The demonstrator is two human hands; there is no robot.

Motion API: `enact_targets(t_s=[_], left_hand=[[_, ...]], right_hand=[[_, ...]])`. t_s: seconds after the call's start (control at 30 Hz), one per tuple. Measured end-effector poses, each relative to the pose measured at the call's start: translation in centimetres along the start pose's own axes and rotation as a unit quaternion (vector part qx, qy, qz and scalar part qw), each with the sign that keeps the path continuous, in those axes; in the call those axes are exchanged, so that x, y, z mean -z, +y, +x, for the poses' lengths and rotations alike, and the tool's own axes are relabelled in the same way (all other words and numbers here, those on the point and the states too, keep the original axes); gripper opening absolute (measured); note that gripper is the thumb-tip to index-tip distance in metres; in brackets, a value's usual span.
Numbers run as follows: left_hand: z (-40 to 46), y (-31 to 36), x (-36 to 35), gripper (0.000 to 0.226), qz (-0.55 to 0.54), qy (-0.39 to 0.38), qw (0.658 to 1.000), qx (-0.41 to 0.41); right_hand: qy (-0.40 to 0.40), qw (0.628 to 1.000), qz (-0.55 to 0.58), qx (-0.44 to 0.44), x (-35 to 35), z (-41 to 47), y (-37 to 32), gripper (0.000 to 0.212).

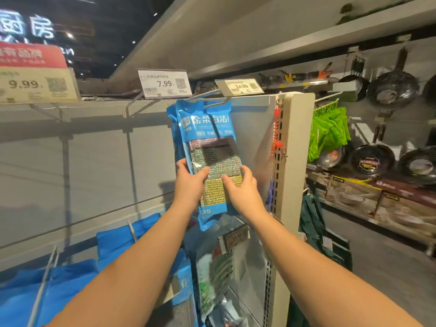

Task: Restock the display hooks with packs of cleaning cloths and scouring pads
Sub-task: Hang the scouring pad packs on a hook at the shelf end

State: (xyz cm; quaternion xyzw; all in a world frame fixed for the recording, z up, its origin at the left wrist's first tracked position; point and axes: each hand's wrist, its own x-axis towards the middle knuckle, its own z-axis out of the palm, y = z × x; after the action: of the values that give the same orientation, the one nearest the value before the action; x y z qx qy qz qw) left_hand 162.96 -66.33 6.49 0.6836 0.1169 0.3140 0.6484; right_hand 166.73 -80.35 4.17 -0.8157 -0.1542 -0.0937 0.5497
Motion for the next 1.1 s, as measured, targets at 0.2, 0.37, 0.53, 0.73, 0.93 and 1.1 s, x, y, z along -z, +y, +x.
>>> enact_targets(t_s=[0.2, 0.37, 0.53, 0.73, 0.93, 1.1], left_hand=[[3.2, -0.4, 1.2, 0.042, 0.071, 0.033, 0.996, 0.041], [5.5, -0.7, 2.7, 0.068, 0.161, 0.027, 0.983, 0.088], [6.2, -1.3, 4.6, 0.070, 0.164, -0.005, 0.975, 0.151], [1.9, -1.4, 9.2, 0.039, 0.166, -0.020, 0.977, 0.132], [-10.2, 1.0, 17.1, 0.022, 0.229, -0.051, 0.972, 0.011], [-24.4, 0.6, 26.4, 0.012, 0.291, -0.029, 0.956, -0.025]], right_hand=[[-0.033, 0.999, -0.035, -0.020, -3.6, 4.1, -0.9, 0.060], [-0.047, 0.996, -0.049, -0.058, -6.3, 5.4, -1.8, 0.068], [-0.034, 0.993, -0.102, -0.058, -6.5, 3.9, -2.2, 0.064], [-0.058, 0.982, -0.173, -0.041, -3.9, -2.4, -3.1, 0.053], [-0.092, 0.982, -0.164, 0.024, -2.4, -14.0, -6.2, 0.043], [-0.144, 0.979, -0.133, 0.055, -3.0, -27.8, -6.4, 0.033]])
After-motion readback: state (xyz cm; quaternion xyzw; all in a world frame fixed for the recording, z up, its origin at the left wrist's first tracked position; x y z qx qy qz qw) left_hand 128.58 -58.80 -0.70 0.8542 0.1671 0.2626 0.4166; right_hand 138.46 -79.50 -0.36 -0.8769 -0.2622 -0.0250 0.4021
